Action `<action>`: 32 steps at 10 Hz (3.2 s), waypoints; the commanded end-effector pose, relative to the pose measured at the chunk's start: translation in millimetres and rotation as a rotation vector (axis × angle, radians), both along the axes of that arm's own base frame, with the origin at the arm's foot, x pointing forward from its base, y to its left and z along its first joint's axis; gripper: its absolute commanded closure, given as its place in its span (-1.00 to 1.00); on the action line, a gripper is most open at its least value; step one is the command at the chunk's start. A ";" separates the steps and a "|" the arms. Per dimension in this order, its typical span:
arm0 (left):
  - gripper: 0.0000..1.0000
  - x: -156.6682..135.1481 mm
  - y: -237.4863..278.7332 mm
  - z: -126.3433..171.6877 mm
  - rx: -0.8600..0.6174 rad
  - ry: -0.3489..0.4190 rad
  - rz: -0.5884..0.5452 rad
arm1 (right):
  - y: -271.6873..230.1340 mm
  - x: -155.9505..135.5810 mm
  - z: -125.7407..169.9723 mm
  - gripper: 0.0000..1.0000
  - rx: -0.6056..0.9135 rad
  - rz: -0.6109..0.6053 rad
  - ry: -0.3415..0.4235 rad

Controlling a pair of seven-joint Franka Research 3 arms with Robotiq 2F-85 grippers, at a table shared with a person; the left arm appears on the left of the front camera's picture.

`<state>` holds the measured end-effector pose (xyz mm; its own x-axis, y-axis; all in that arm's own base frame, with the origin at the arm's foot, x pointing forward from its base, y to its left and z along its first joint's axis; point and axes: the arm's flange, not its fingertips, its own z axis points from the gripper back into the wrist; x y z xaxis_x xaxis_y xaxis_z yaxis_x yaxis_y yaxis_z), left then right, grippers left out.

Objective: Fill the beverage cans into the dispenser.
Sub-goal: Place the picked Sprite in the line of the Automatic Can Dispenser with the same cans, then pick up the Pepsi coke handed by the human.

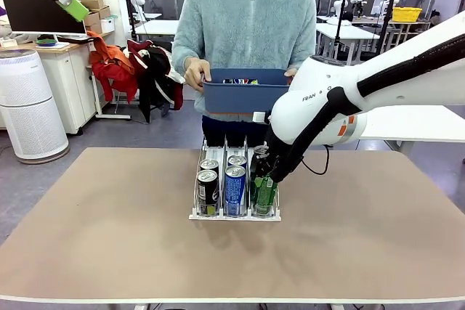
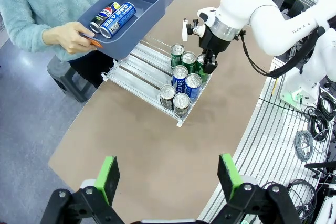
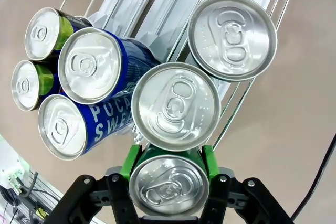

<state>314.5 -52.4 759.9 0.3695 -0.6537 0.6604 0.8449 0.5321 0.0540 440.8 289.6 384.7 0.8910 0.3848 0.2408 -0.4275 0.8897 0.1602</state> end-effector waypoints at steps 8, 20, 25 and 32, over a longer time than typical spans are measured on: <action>-1.00 0.1 0.9 -1.1 0.010 0.001 0.001 | 0.4 -0.7 -1.2 -0.34 -0.005 0.004 0.000; -1.00 0.1 0.9 -1.1 0.010 0.001 0.001 | -0.2 -8.5 18.6 -1.00 0.008 0.016 -0.016; -1.00 0.1 0.9 -1.1 0.010 0.001 0.001 | -7.7 -13.3 52.1 -1.00 0.069 0.122 -0.030; -1.00 0.1 0.9 -1.1 0.010 0.001 0.001 | -72.2 15.5 221.5 -1.00 0.085 0.334 -0.145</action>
